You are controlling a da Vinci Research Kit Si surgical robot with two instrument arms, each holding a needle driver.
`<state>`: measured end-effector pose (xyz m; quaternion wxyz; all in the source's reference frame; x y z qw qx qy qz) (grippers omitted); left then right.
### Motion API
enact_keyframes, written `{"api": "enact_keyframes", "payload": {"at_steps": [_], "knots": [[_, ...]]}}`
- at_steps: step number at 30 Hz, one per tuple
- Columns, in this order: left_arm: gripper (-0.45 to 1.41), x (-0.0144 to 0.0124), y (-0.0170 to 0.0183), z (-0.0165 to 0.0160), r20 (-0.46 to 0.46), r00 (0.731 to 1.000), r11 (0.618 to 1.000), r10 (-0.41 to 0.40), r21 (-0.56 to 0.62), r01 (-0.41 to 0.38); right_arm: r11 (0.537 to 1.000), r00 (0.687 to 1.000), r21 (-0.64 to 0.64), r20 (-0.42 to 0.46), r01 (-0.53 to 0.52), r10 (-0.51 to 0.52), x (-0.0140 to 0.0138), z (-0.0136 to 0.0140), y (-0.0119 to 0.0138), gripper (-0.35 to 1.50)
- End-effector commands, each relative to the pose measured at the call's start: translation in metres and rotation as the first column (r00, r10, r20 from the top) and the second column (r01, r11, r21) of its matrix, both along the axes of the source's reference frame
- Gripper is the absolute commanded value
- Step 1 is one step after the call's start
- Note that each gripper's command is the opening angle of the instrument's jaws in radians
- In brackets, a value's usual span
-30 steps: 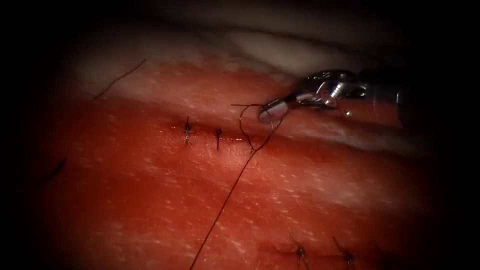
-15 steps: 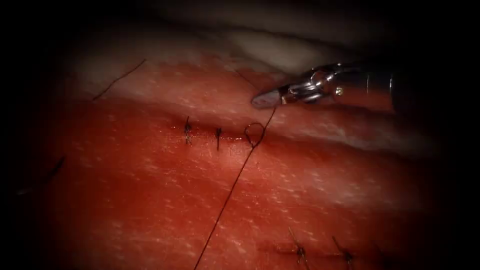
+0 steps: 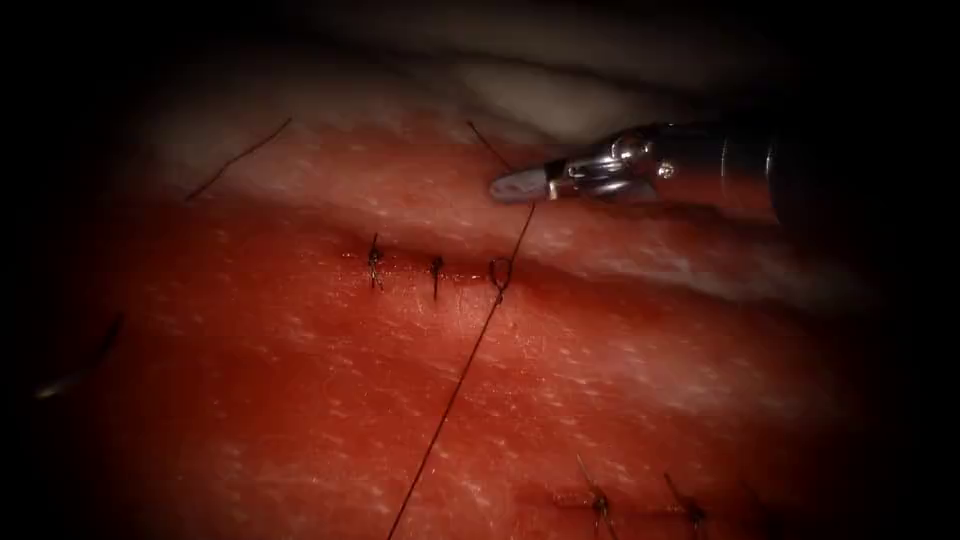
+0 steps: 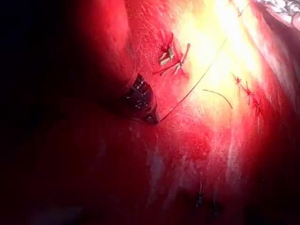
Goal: Wound Closure
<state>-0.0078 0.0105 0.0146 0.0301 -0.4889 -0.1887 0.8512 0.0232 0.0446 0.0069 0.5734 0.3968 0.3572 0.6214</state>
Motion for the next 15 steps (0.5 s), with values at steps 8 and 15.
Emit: {"api": "enact_keyframes", "payload": {"at_steps": [8, 15], "knots": [[-0.35, -0.0013, -0.0042, 0.0002, 0.019, 1.0, 1.0, -0.011, 0.025, 0.011, 1.0, 0.999, 0.019, 0.049, -0.001, 0.0, 0.0016, 0.001, 0.0006, -0.35], [-0.35, -0.0022, -0.0072, -0.0011, 0.035, 0.999, 0.999, 0.006, 0.038, -0.007, 0.999, 0.998, 0.041, 0.066, 0.002, -0.005, 0.002, 0.0023, 0.0005, -0.35]]}}
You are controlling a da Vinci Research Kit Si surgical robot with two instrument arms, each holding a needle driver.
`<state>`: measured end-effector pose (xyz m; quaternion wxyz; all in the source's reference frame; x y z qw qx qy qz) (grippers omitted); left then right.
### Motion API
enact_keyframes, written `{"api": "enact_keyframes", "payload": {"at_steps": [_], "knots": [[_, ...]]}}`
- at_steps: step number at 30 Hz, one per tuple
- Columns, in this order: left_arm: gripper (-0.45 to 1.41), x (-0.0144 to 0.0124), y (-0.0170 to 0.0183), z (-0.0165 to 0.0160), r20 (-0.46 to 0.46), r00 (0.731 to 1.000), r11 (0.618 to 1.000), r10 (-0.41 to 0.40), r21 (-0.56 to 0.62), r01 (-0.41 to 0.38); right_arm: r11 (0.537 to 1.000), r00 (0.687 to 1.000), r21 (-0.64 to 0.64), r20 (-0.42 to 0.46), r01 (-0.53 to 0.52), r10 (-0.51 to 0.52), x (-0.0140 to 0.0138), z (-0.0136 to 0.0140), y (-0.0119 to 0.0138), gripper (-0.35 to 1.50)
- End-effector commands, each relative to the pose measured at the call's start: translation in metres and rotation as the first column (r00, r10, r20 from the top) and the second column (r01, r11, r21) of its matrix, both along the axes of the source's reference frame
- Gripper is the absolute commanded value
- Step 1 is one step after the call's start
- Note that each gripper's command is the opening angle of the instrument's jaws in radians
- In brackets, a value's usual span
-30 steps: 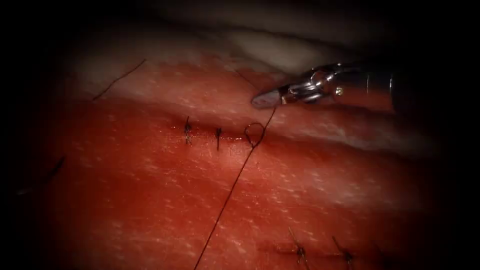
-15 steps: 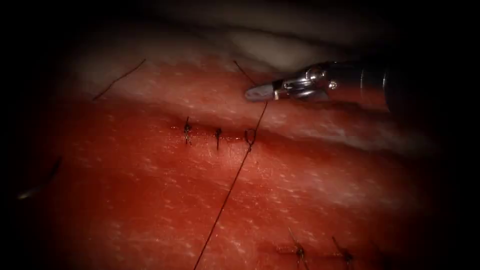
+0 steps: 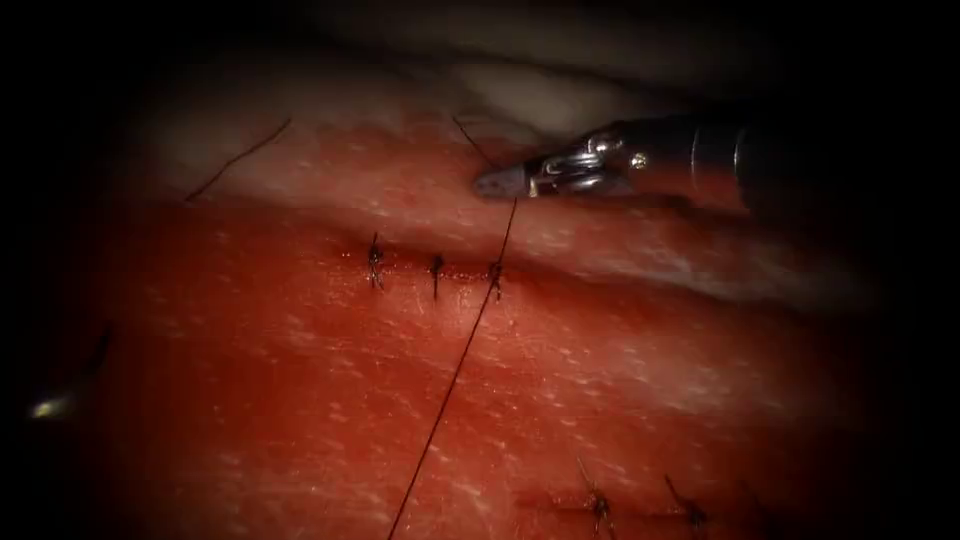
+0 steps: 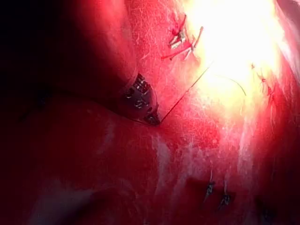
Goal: Wound Closure
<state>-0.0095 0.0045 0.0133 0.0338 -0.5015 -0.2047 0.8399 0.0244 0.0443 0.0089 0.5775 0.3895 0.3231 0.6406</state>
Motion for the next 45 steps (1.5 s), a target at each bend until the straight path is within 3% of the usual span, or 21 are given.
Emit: {"api": "enact_keyframes", "payload": {"at_steps": [1, 9, 11, 12, 13, 14, 15, 16, 19, 20, 23, 27, 28, 32, 33, 34, 36, 41, 45], "knots": [[-0.35, -0.0006, -0.0013, -0.0001, 0.003, 1.0, 1.0, 0.003, 0.008, -0.003, 1.0, 1.0, -0.002, 0.003, -0.007, 0.007, 0.0007, 0.0006, 0.0008, -0.35], [-0.35, -0.0006, -0.0014, -0.0003, 0.015, 1.0, 1.0, 0.011, 0.013, -0.011, 1.0, 1.0, 0.018, 0.017, -0.024, 0.024, 0.0004, 0.0012, 0.0009, -0.35], [-0.35, -0.0007, 0.0, -0.0007, 0.018, 1.0, 1.0, -0.006, 0.013, 0.006, 0.998, 0.997, 0.044, -0.07, -0.038, 0.041, 0.0002, 0.0005, 0.0003, -0.35], [-0.35, -0.0006, 0.0014, -0.0011, 0.015, 1.0, 1.0, -0.022, 0.014, 0.021, 0.999, 0.989, -0.03, -0.143, -0.037, 0.033, -0.0002, -0.0002, -0.0001, -0.35], [-0.35, -0.0006, 0.0025, -0.0014, 0.014, 1.0, 1.0, -0.028, 0.0, 0.028, 0.988, 0.983, -0.153, -0.182, -0.016, -0.012, -0.0006, -0.0007, -0.0003, -0.16], [-0.35, -0.0006, 0.0034, -0.0017, 0.017, 0.999, 0.999, -0.033, -0.008, 0.033, 0.971, 0.978, -0.237, -0.203, -0.008, -0.042, -0.0009, -0.0012, -0.0005, 0.29], [-0.35, -0.0005, 0.0045, -0.002, 0.021, 0.999, 0.999, -0.036, -0.019, 0.036, 0.957, 0.975, -0.291, -0.212, -0.001, -0.063, -0.0013, -0.0016, -0.0006, 0.56], [-0.35, -0.0001, 0.0072, -0.0026, 0.029, 0.998, 0.998, -0.049, -0.045, 0.05, 0.919, 0.972, -0.395, -0.213, 0.012, -0.105, -0.0022, -0.0026, -0.0009, 0.98], [-0.35, 0.0006, 0.012, -0.0037, 0.04, 0.996, 0.993, -0.078, -0.082, 0.081, 0.835, 0.977, -0.549, -0.155, 0.037, -0.146, -0.004, -0.004, -0.0013, 1.03], [-0.35, 0.0011, 0.0155, -0.0045, 0.055, 0.993, 0.989, -0.103, -0.097, 0.108, 0.791, 0.976, -0.608, -0.127, 0.063, -0.175, -0.0052, -0.0046, -0.0015, 1.04], [-0.35, 0.0016, 0.0202, -0.0055, 0.078, 0.988, 0.983, -0.134, -0.115, 0.142, 0.72, 0.974, -0.687, -0.081, 0.101, -0.214, -0.0069, -0.0052, -0.0018, 1.06], [-0.35, 0.0017, 0.0296, -0.0062, 0.1, 0.978, 0.969, -0.183, -0.147, 0.196, 0.575, 0.964, -0.803, 0.001, 0.159, -0.264, -0.0092, -0.0055, -0.0031, 1.16], [-0.35, 0.0015, 0.0319, -0.0053, 0.1, 0.976, 0.967, -0.195, -0.147, 0.208, 0.542, 0.956, -0.824, -0.005, 0.162, -0.292, -0.0092, -0.0059, -0.0039, 1.09], [-0.35, 0.0017, 0.0356, -0.0013, 0.084, 0.971, 0.961, -0.222, -0.149, 0.233, 0.542, 0.951, -0.829, -0.037, 0.142, -0.306, -0.0087, -0.007, -0.0046, 0.96], [-0.35, 0.002, 0.0366, 0.0002, 0.071, 0.969, 0.958, -0.235, -0.153, 0.243, 0.554, 0.955, -0.823, -0.055, 0.122, -0.292, -0.0086, -0.0074, -0.0042, 0.83], [-0.35, 0.0027, 0.0378, 0.002, 0.065, 0.966, 0.954, -0.251, -0.154, 0.259, 0.625, 0.977, -0.78, -0.103, 0.038, -0.189, -0.0084, -0.0076, -0.0036, 0.59], [-0.35, 0.0032, 0.0388, 0.0033, 0.058, 0.963, 0.951, -0.262, -0.156, 0.268, 0.634, 0.981, -0.773, -0.141, -0.027, -0.131, -0.0082, -0.0077, -0.0032, 0.29], [-0.35, 0.0038, 0.0419, 0.0073, 0.028, 0.955, 0.941, -0.296, -0.164, 0.296, 0.633, 0.981, -0.773, -0.15, -0.041, -0.119, -0.0063, -0.0078, -0.003, 0.2], [-0.35, 0.0032, 0.045, 0.0128, -0.006, 0.943, 0.927, -0.333, -0.186, 0.326, 0.631, 0.975, -0.775, -0.17, -0.041, -0.145, -0.0034, -0.0083, -0.0049, 0.12]]}}
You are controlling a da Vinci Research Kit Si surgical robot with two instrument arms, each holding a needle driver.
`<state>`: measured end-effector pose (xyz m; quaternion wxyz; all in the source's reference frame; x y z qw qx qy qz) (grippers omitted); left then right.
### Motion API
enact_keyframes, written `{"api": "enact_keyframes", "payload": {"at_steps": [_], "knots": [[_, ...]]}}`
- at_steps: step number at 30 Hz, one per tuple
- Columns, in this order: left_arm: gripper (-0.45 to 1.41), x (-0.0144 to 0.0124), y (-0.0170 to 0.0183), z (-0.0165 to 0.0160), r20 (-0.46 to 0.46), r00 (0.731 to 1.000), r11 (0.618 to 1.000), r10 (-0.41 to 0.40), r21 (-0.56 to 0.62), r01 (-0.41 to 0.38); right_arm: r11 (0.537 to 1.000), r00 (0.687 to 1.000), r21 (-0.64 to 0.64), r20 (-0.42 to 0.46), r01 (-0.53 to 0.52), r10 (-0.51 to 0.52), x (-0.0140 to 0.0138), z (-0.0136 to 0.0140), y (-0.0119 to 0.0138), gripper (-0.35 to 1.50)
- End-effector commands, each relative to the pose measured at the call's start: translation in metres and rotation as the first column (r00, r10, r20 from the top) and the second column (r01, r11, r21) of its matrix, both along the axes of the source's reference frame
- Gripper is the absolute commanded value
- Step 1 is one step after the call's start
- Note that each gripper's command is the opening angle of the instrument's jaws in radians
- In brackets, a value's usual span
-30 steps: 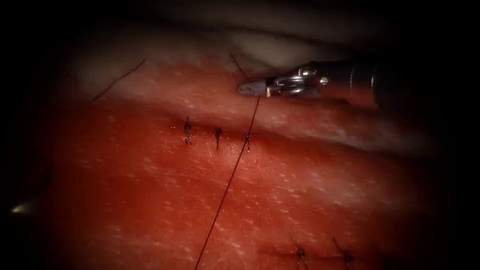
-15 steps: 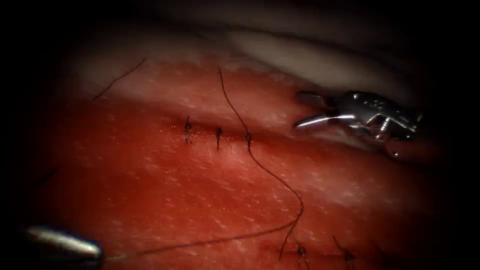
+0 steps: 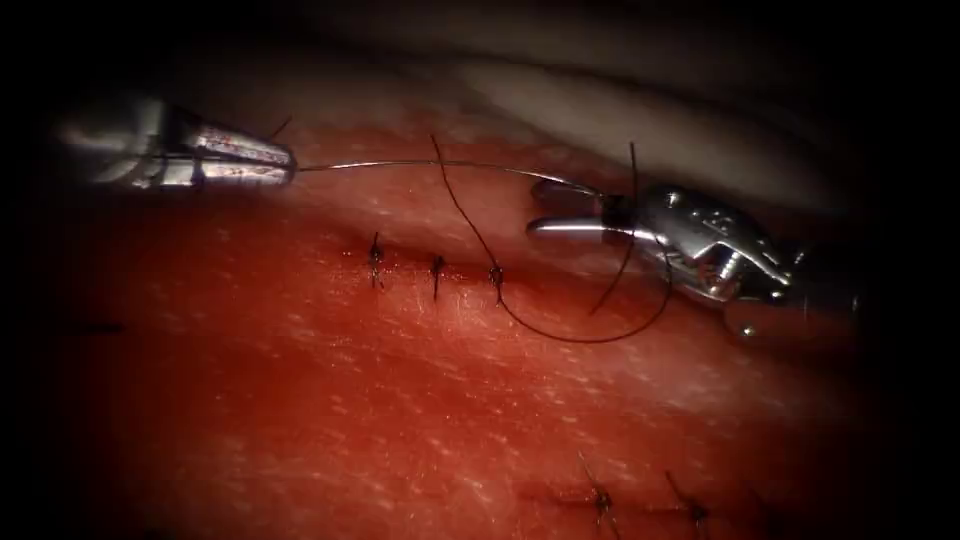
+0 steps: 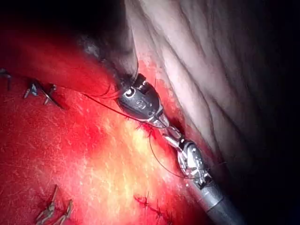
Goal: Wound Closure
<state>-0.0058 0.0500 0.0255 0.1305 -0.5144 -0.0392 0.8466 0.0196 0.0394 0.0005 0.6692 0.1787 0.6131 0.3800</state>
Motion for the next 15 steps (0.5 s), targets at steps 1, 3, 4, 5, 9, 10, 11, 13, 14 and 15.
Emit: {"api": "enact_keyframes", "payload": {"at_steps": [1, 3, 4, 5, 9, 10, 11, 13, 14, 15], "knots": [[-0.35, -0.0006, -0.0001, 0.0015, -0.006, 1.0, 1.0, -0.007, -0.002, 0.007, 1.0, 1.0, -0.003, -0.009, 0.006, -0.006, 0.0017, -0.0001, -0.0002, 0.1], [-0.35, -0.001, 0.0005, 0.0043, -0.027, 0.999, 1.0, -0.023, -0.017, 0.023, 1.0, 1.0, -0.02, -0.012, 0.016, -0.016, 0.0024, -0.0005, -0.0007, 0.05], [-0.35, -0.0011, 0.0007, 0.0051, -0.033, 0.999, 0.999, -0.03, -0.011, 0.03, 1.0, 1.0, -0.025, -0.011, 0.017, -0.017, 0.0026, -0.0006, -0.0009, 0.05], [-0.35, -0.0012, 0.0008, 0.0062, -0.039, 0.999, 0.999, -0.034, -0.012, 0.034, 0.999, 1.0, -0.025, -0.013, 0.019, -0.02, 0.0027, -0.0007, -0.001, 0.05], [-0.35, -0.0017, 0.0011, 0.011, -0.072, 0.996, 0.999, -0.053, 0.004, 0.053, 0.999, 1.0, -0.031, -0.019, 0.025, -0.025, 0.0028, -0.001, -0.0014, 0.0], [-0.35, -0.0019, 0.0011, 0.0131, -0.084, 0.995, 0.998, -0.062, 0.011, 0.063, 0.999, 0.999, -0.04, -0.029, 0.02, -0.021, 0.0029, -0.0011, -0.0015, -0.01], [-0.35, -0.0021, 0.001, 0.014, -0.09, 0.994, 0.998, -0.065, 0.016, 0.067, 0.999, 0.999, -0.041, -0.033, 0.016, -0.018, 0.0029, -0.0011, -0.0015, -0.01], [-0.35, -0.0024, 0.0008, 0.0158, -0.098, 0.993, 0.997, -0.062, 0.029, 0.065, 0.999, 0.999, -0.044, -0.044, 0.006, -0.008, 0.003, -0.0013, -0.0015, -0.01], [-0.35, -0.0026, 0.0006, 0.0166, -0.102, 0.993, 0.997, -0.063, 0.035, 0.067, 0.999, 0.999, -0.05, -0.046, 0.003, -0.005, 0.003, -0.0014, -0.0014, -0.01], [-0.35, -0.003, 0.0002, 0.018, -0.11, 0.992, 0.997, -0.058, 0.039, 0.063, 0.999, 0.998, -0.05, -0.057, -0.007, 0.004, 0.003, -0.0017, -0.0012, -0.03]]}}
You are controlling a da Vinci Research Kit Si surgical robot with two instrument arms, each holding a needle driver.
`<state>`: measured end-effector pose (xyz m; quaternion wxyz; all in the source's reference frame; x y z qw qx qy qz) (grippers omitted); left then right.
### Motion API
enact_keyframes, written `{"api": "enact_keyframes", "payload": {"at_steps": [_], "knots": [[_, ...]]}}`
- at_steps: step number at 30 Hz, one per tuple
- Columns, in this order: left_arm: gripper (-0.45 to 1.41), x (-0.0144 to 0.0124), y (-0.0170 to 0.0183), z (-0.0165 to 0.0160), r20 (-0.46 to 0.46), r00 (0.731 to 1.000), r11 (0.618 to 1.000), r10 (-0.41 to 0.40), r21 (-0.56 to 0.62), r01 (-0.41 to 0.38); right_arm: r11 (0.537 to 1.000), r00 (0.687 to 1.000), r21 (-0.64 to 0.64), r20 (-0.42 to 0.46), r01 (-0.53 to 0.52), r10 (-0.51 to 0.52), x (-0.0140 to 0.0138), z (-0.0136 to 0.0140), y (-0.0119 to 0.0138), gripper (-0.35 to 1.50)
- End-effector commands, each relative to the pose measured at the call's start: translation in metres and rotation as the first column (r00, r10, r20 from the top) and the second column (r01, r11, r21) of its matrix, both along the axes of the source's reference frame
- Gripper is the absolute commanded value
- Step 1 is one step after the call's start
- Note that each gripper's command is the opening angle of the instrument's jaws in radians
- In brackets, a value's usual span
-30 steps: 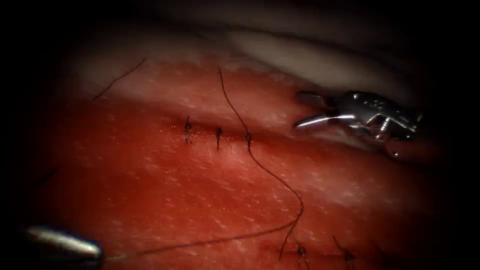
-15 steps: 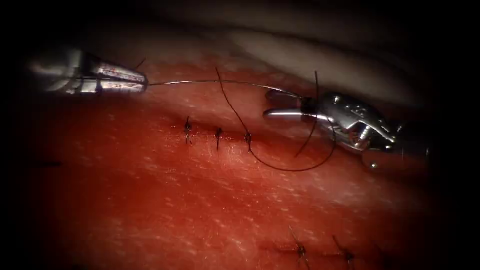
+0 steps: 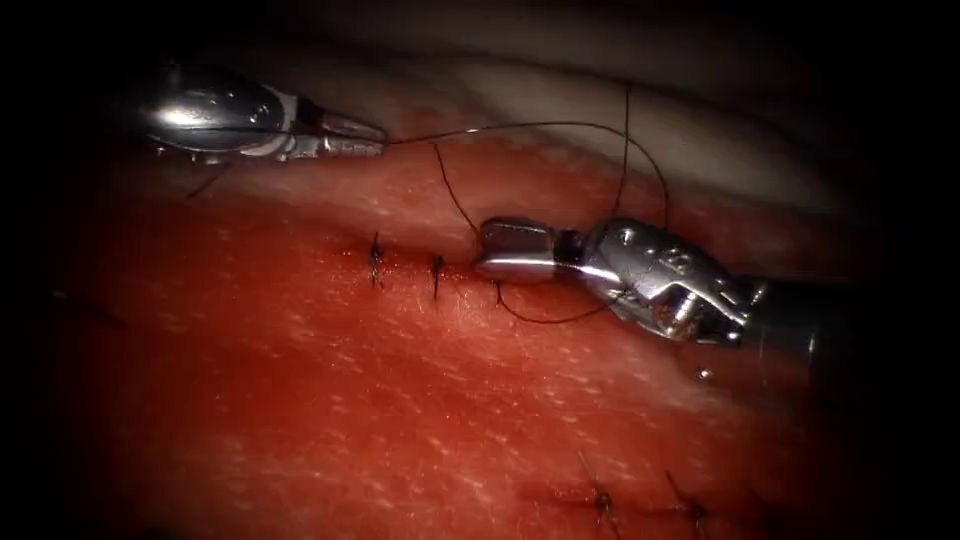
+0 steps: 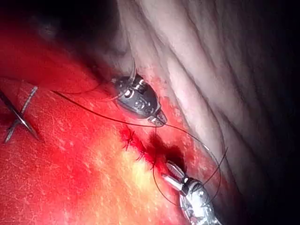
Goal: Wound Closure
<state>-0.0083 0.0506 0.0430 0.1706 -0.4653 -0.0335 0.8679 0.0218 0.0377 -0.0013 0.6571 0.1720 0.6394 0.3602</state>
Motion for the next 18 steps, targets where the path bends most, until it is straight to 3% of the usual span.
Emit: {"api": "enact_keyframes", "payload": {"at_steps": [1, 5, 9, 10, 13, 18], "knots": [[-0.35, -0.0007, -0.0007, 0.0011, -0.001, 1.0, 1.0, 0.007, 0.004, -0.007, 1.0, 1.0, -0.002, -0.012, -0.015, 0.015, 0.0009, 0.0, 0.0006, -0.03], [-0.35, -0.0022, -0.0027, 0.0027, -0.016, 0.999, 0.999, 0.04, 0.014, -0.04, 0.996, 0.995, -0.004, -0.026, -0.094, 0.094, 0.0012, -0.0012, 0.0017, 0.0], [-0.35, -0.003, -0.0041, 0.0024, -0.011, 0.999, 0.998, 0.053, 0.024, -0.053, 0.972, 0.977, 0.092, 0.044, -0.214, 0.211, 0.002, -0.0016, 0.0028, 0.1], [-0.35, -0.0034, -0.005, 0.0015, -0.009, 0.998, 0.998, 0.062, 0.03, -0.061, 0.962, 0.966, 0.121, 0.12, -0.245, 0.231, 0.0027, -0.0014, 0.0032, 0.19], [-0.35, -0.0039, -0.0061, 0.0005, -0.008, 0.997, 0.997, 0.073, 0.038, -0.072, 0.952, 0.95, 0.15, 0.21, -0.267, 0.233, 0.0038, -0.0009, 0.0036, 0.19], [-0.35, -0.0047, -0.0076, -0.0012, -0.004, 0.996, 0.995, 0.086, 0.047, -0.085, 0.923, 0.897, 0.227, 0.392, -0.309, 0.204, 0.0054, 0.0005, 0.0044, 0.22]]}}
